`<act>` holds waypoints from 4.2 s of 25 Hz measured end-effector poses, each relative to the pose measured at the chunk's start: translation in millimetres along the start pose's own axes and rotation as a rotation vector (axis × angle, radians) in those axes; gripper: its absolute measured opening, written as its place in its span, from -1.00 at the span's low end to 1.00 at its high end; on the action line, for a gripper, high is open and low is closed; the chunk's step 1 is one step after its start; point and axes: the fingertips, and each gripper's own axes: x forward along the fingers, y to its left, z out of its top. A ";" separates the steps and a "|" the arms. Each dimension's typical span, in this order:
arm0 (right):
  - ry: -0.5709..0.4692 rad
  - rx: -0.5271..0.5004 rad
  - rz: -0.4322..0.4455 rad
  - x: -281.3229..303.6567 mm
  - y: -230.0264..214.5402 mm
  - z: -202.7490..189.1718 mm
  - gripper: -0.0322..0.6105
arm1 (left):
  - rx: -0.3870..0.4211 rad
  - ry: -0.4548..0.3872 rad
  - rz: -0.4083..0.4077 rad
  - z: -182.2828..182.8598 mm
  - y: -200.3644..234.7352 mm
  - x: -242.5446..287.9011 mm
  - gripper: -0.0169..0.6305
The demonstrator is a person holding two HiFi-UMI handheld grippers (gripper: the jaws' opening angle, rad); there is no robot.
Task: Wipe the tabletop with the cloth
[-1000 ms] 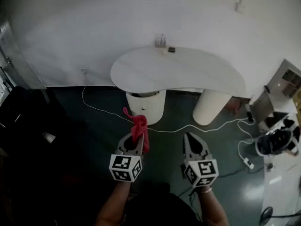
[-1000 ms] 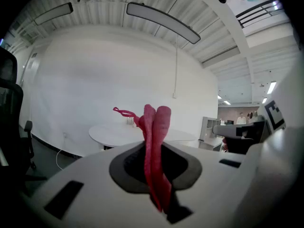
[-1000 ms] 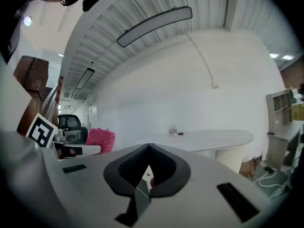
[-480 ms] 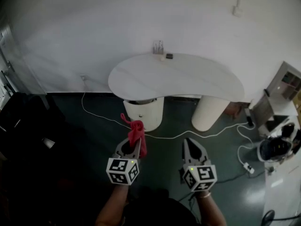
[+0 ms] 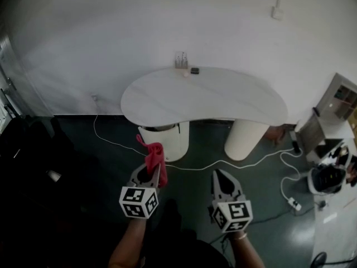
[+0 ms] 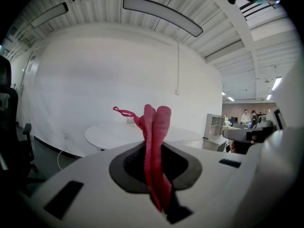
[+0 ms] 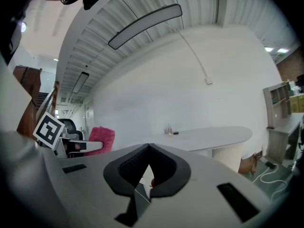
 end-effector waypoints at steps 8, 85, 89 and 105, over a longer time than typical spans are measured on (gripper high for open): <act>0.002 -0.010 -0.035 76.2 -28.2 9.1 -0.89 | -0.023 0.011 -0.010 8.2 44.3 84.5 -0.82; 0.293 -0.006 0.021 454.1 -12.7 -3.0 -0.89 | -0.031 0.511 0.066 -24.5 331.0 365.0 -0.82; 0.292 -0.015 0.051 467.1 14.4 -3.6 -0.89 | -0.063 0.506 0.148 -27.7 388.6 330.9 -0.82; 0.275 0.009 -0.086 431.4 -34.5 -0.3 -0.89 | -0.084 0.470 0.292 29.6 431.4 300.8 -0.82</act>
